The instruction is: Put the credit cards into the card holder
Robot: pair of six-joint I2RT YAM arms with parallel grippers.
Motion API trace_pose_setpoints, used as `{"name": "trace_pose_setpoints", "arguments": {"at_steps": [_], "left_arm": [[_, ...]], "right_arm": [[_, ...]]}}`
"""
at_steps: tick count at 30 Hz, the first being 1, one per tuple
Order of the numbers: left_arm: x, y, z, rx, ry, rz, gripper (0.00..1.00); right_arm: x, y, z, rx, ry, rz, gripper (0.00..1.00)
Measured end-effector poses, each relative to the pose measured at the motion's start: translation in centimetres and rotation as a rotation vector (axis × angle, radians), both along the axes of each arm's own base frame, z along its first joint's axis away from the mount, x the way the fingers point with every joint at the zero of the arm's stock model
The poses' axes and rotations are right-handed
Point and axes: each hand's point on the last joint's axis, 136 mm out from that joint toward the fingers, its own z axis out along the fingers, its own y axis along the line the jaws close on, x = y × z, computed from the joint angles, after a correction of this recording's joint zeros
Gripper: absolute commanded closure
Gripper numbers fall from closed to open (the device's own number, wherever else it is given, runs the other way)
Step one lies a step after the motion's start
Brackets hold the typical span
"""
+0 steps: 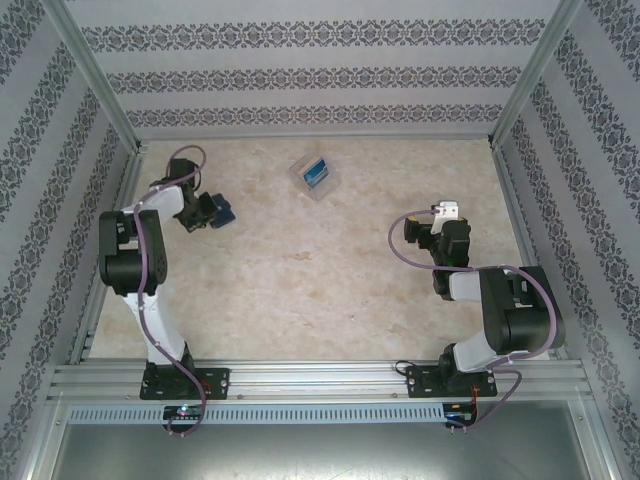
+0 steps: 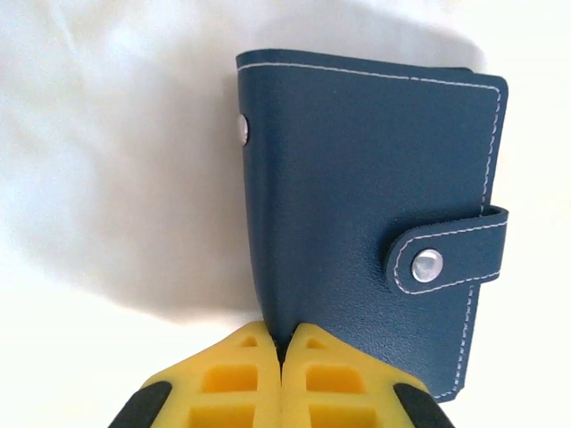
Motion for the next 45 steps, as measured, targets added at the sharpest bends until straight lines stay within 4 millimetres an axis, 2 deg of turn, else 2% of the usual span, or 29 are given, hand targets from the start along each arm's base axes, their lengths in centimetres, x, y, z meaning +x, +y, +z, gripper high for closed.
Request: {"name": "trace_pose_setpoints", "arguments": {"at_steps": [6,10,12,15,17,19,22,24,27,30,32,35,38,40,42,45], "left_arm": [[-6.0,-5.7,2.0,-0.008,0.0,-0.111,1.0],[-11.4,-11.0,3.1,-0.042,-0.047,-0.234,1.0],[-13.7,-12.3,3.1,-0.059,-0.054,-0.282,1.0],[-15.6,-13.8,3.3,-0.067,-0.068,-0.347,1.0],[-16.6,-15.2,3.6,-0.085,-0.096,-0.401,1.0],[-17.4,-16.5,4.0,-0.113,-0.122,-0.449,1.0],[-18.1,-18.1,4.7,-0.163,-0.159,-0.506,1.0],[-18.3,-19.0,5.2,-0.187,-0.179,-0.539,1.0],[-18.6,-20.2,6.0,-0.223,-0.207,-0.58,1.0],[-19.0,-21.2,6.7,-0.254,-0.225,-0.606,1.0],[-19.3,-21.8,7.0,-0.272,-0.226,-0.619,1.0],[-19.5,-22.6,7.6,-0.299,-0.222,-0.621,1.0],[-19.0,-23.2,8.2,-0.311,-0.212,-0.614,1.0],[-18.7,-23.6,8.6,-0.319,-0.203,-0.612,1.0],[-18.6,-24.1,8.7,-0.338,-0.192,-0.609,1.0],[-19.0,-24.5,8.8,-0.371,-0.17,-0.599,1.0]], "right_arm": [[0.0,0.0,-0.1,0.0,0.004,-0.001,0.02],[-0.1,-0.2,0.1,-0.007,0.021,-0.015,0.02],[0.0,-0.1,0.9,-0.015,0.043,-0.024,0.02],[0.1,0.7,4.9,-0.029,-0.016,-0.026,0.02],[-0.7,1.9,8.6,-0.011,-0.102,-0.019,0.02],[-1.9,2.5,11.3,0.075,-0.158,-0.034,0.02],[-4.0,1.5,13.3,0.299,-0.181,-0.119,0.02],[-5.0,2.0,13.5,0.448,-0.184,-0.111,0.11],[-5.9,5.5,11.4,0.586,-0.039,-0.022,0.18],[-7.4,12.3,7.8,0.629,0.205,0.163,0.26],[-10.0,17.6,5.4,0.644,0.374,0.33,0.28],[-14.4,22.9,2.9,0.648,0.583,0.509,0.29],[-17.6,26.0,1.7,0.611,0.704,0.599,0.33],[-19.0,27.7,1.7,0.551,0.736,0.633,0.4],[-19.4,29.3,2.3,0.486,0.74,0.654,0.47],[-18.4,30.8,3.3,0.436,0.711,0.65,0.61]]}}
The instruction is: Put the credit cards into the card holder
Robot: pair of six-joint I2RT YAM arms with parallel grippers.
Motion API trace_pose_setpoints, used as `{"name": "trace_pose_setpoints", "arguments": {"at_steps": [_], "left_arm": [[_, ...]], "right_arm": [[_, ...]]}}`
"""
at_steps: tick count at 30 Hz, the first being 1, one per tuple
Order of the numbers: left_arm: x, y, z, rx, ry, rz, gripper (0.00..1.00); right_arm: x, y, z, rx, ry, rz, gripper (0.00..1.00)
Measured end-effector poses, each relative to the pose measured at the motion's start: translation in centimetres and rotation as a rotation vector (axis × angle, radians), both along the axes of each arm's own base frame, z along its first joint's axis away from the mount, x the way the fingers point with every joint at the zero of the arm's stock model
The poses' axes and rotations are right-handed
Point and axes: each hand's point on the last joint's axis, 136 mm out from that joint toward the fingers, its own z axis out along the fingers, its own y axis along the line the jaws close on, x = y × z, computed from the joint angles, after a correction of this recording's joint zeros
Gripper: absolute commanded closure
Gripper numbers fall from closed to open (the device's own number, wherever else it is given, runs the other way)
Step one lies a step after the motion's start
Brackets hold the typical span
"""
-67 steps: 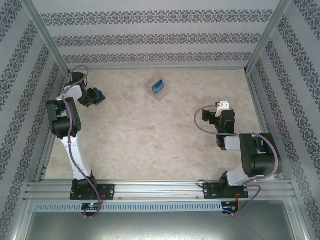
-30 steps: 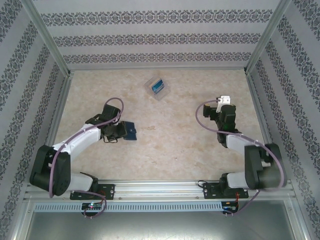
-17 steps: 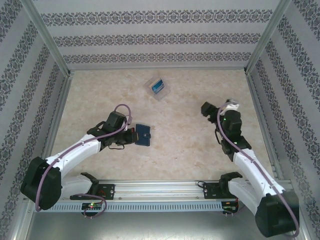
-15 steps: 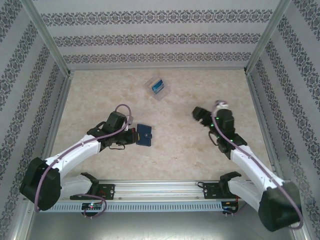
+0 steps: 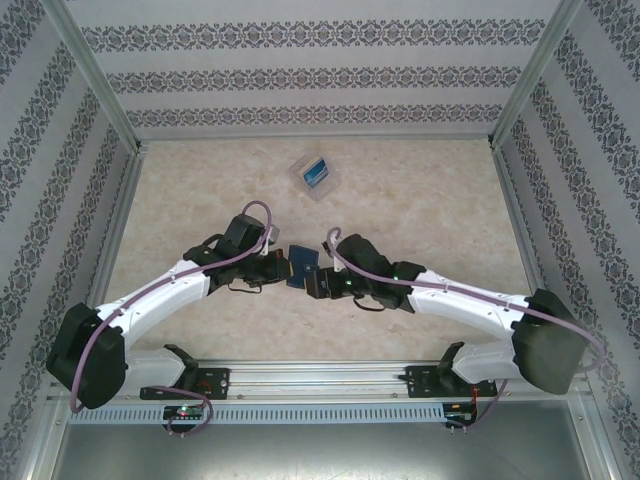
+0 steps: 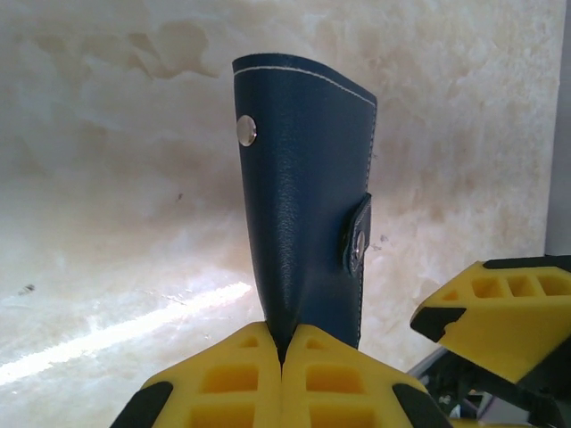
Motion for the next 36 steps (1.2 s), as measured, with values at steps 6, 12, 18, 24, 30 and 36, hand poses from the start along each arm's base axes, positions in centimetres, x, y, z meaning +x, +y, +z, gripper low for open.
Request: {"name": "trace_pose_setpoints", "arguments": {"at_steps": [6,12,18,24,30,36], "left_arm": [[-0.7,-0.7,0.4,-0.056,0.055,-0.001,1.0],[-0.6,-1.2,0.8,-0.091,0.069,0.004,1.0],[0.1,-2.3,0.5,-0.147,0.087,0.014,1.0],[0.1,-2.4,-0.5,-0.152,0.103,0.017,1.0],[-0.1,-2.3,-1.3,-0.151,0.106,0.02,1.0],[0.1,-2.0,-2.0,-0.124,0.104,0.023,1.0]], "right_arm": [[1.3,-0.4,-1.7,-0.095,-0.003,-0.042,0.65],[2.4,-0.6,-2.1,-0.177,-0.042,-0.068,0.62],[3.4,-0.6,-3.0,-0.293,-0.1,-0.064,0.62],[3.6,-0.6,-4.2,-0.342,-0.105,-0.057,0.74],[3.7,0.2,-5.0,-0.351,-0.114,-0.044,1.0],[3.8,-0.4,-5.4,-0.373,-0.121,-0.063,1.0]]}}
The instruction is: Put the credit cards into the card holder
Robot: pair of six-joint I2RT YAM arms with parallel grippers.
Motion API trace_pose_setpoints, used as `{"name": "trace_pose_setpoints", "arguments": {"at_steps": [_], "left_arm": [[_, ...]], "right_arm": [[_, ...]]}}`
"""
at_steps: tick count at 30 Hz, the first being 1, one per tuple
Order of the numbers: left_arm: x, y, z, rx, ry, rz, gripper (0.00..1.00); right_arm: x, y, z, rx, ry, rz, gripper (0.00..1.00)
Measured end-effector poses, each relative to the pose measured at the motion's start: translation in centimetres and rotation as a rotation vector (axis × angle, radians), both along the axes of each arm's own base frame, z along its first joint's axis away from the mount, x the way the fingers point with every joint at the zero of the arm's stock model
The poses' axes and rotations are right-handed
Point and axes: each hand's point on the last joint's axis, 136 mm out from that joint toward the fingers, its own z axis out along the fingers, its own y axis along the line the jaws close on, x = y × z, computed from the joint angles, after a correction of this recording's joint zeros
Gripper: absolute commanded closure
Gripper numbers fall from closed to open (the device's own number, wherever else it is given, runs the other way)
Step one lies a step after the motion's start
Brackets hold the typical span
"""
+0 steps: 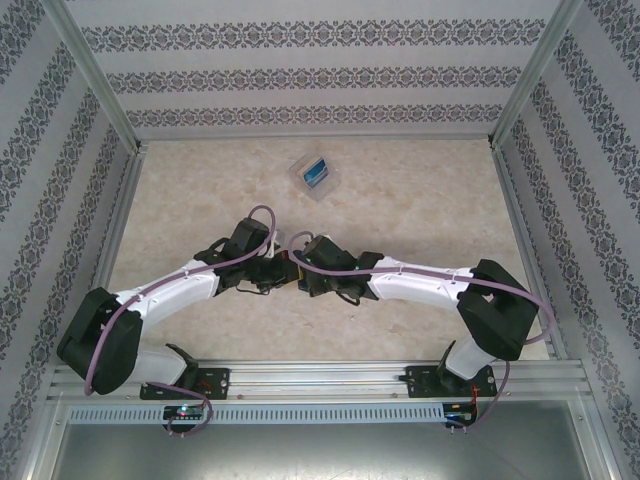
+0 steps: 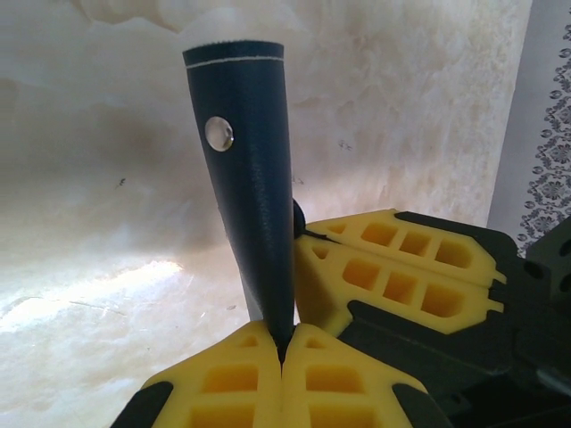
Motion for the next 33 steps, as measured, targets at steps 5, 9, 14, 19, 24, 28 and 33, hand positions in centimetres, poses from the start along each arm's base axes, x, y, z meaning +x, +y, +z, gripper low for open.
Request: {"name": "trace_pose_setpoints", "arguments": {"at_steps": [5,9,14,19,24,28,33], "left_arm": [[-0.7,0.5,-0.9,0.048,0.004,-0.028,1.0],[-0.8,0.8,-2.6,0.085,0.018,-0.039,1.0],[-1.5,1.2,-5.8,0.118,0.069,-0.051,1.0],[-1.6,0.7,-5.9,0.083,0.071,-0.057,1.0],[-1.5,0.4,-5.2,0.06,0.056,-0.057,1.0],[-1.5,0.2,-4.2,0.033,0.045,-0.062,1.0],[-1.7,0.5,-4.1,0.044,0.049,-0.051,1.0]], "right_arm": [[0.6,-4.1,-2.1,-0.076,0.017,-0.105,1.0],[-0.2,-7.0,-2.9,-0.105,0.039,-0.153,1.0],[-1.3,-7.2,-1.8,-0.042,0.037,-0.127,0.65],[-2.1,-4.7,-0.5,0.077,0.052,-0.018,0.53],[-1.9,-1.7,-0.8,0.098,0.095,0.039,0.48],[-1.3,1.0,-0.6,0.099,0.095,0.067,0.49],[-0.7,1.0,-1.5,0.056,0.1,0.019,0.58]]}}
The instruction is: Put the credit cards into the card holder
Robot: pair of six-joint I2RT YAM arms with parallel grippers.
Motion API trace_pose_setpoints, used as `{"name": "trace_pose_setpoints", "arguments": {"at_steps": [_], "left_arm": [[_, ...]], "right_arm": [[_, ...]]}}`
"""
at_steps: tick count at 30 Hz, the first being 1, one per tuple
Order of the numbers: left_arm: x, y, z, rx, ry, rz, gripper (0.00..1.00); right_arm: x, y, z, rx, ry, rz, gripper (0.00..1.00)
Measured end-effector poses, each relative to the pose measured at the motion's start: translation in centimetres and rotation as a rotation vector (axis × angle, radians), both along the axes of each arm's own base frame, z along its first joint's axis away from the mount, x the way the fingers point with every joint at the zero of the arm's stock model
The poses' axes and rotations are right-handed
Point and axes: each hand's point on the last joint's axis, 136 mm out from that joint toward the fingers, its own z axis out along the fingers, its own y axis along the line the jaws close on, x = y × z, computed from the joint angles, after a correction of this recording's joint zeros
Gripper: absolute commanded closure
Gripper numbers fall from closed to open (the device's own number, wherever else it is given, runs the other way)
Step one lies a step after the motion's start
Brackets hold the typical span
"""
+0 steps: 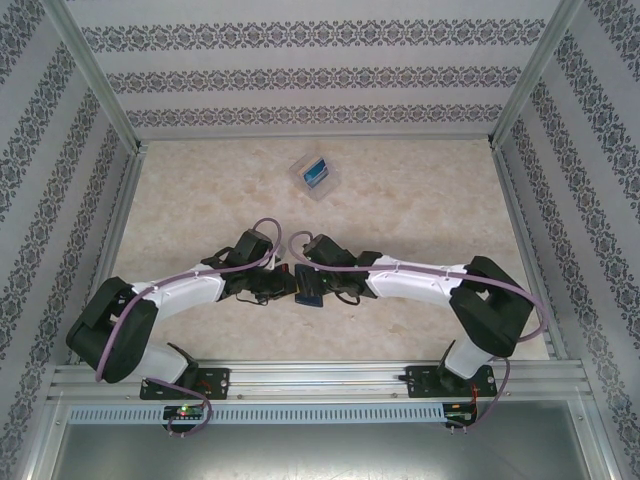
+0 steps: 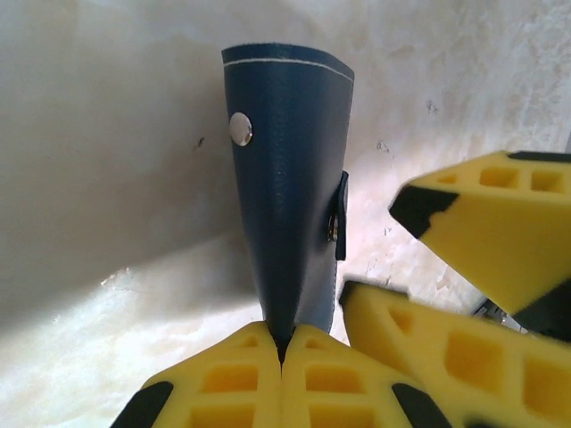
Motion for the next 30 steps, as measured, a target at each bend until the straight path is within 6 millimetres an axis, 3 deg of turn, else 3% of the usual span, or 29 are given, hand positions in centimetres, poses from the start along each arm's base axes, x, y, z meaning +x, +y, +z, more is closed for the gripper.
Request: {"name": "trace_pose_setpoints", "arguments": {"at_steps": [4,12,18,19,22,24,26,30], "left_arm": [[0.0,-0.3,0.6,-0.015,-0.008,-0.009,1.0],[0.1,-0.5,0.8,-0.022,-0.018,-0.011,1.0],[0.3,-0.3,0.4,-0.002,-0.019,0.0,1.0],[0.4,-0.2,0.2,0.005,-0.016,0.003,0.91],[0.4,0.1,-0.8,0.033,-0.01,0.0,0.52],[0.5,0.3,-1.5,0.056,-0.002,0.002,0.43],[0.7,0.3,-2.1,0.077,0.003,0.0,0.42],[1.5,0.8,-1.9,0.108,-0.048,0.014,0.26]], "right_arm": [[0.2,-1.0,-1.3,-0.054,0.011,-0.046,0.71],[0.6,-1.2,-0.9,-0.057,-0.015,-0.082,1.0],[0.7,-3.4,-1.4,-0.099,-0.015,-0.139,1.0],[0.6,-3.9,-1.3,-0.096,-0.014,-0.148,1.0],[0.6,-5.4,-0.9,-0.052,0.006,-0.188,1.0],[0.7,-6.2,-0.3,-0.012,0.015,-0.211,1.0],[0.8,-6.7,0.6,0.026,0.014,-0.229,1.0],[0.7,-6.2,3.5,0.128,0.004,-0.225,1.0]]}}
